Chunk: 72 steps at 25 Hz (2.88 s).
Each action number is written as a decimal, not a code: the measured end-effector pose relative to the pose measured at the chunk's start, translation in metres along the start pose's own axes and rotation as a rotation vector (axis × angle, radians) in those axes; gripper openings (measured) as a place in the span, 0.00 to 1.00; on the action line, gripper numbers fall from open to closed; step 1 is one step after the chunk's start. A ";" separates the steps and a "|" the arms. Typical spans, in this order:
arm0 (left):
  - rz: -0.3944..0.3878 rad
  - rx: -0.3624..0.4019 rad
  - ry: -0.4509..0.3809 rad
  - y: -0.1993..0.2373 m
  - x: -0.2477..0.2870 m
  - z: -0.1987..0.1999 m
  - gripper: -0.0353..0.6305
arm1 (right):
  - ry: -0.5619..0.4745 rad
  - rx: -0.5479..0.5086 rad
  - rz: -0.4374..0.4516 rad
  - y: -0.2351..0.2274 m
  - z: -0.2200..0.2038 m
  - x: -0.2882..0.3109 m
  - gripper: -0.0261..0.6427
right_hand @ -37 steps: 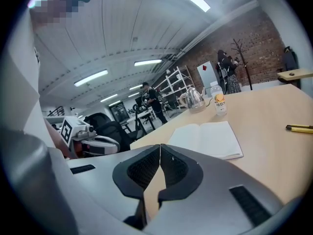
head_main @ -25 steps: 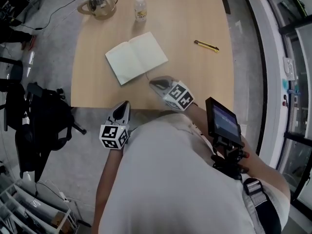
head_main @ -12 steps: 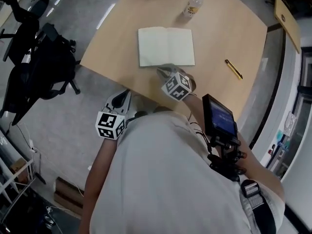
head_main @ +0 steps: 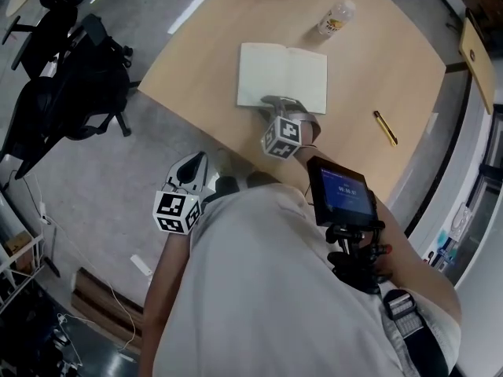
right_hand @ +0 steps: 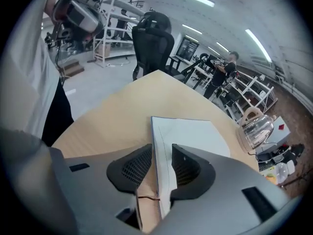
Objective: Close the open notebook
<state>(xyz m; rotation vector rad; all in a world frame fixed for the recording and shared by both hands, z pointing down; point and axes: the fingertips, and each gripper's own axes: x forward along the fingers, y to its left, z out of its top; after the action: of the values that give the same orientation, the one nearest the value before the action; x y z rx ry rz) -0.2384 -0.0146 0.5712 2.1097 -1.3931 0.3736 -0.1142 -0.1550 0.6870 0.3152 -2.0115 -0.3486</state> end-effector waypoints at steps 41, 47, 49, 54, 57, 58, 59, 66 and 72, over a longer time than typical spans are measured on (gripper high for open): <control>-0.196 0.166 0.070 -0.040 0.044 0.030 0.06 | -0.166 0.410 -0.096 -0.014 -0.020 -0.038 0.24; -0.133 0.135 0.069 -0.031 0.026 0.027 0.06 | -0.010 -0.064 -0.119 0.000 0.005 0.000 0.30; -0.106 0.122 0.070 -0.022 0.019 0.023 0.06 | 0.000 -0.130 -0.143 0.001 0.013 0.012 0.30; -0.078 0.100 0.074 -0.010 0.009 0.013 0.06 | -0.020 -0.219 -0.219 -0.004 0.035 0.019 0.29; -0.080 0.099 0.074 -0.007 0.010 0.010 0.06 | -0.057 -0.192 -0.236 -0.001 0.036 0.015 0.15; -0.081 0.100 0.075 -0.007 0.011 0.010 0.06 | -0.075 -0.160 -0.239 0.000 0.036 0.012 0.13; -0.084 0.103 0.075 -0.008 0.012 0.011 0.06 | -0.093 -0.121 -0.243 -0.001 0.035 0.007 0.13; -0.168 0.148 0.079 -0.025 0.033 0.023 0.06 | -0.248 0.262 -0.289 -0.023 0.027 -0.037 0.12; -0.228 0.182 0.106 -0.032 0.047 0.026 0.06 | -0.388 0.739 -0.333 -0.037 0.006 -0.068 0.10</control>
<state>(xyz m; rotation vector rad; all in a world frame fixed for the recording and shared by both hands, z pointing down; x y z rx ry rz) -0.1918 -0.0557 0.5653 2.3294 -1.0794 0.5274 -0.0871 -0.1632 0.6148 1.1216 -2.4153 0.1674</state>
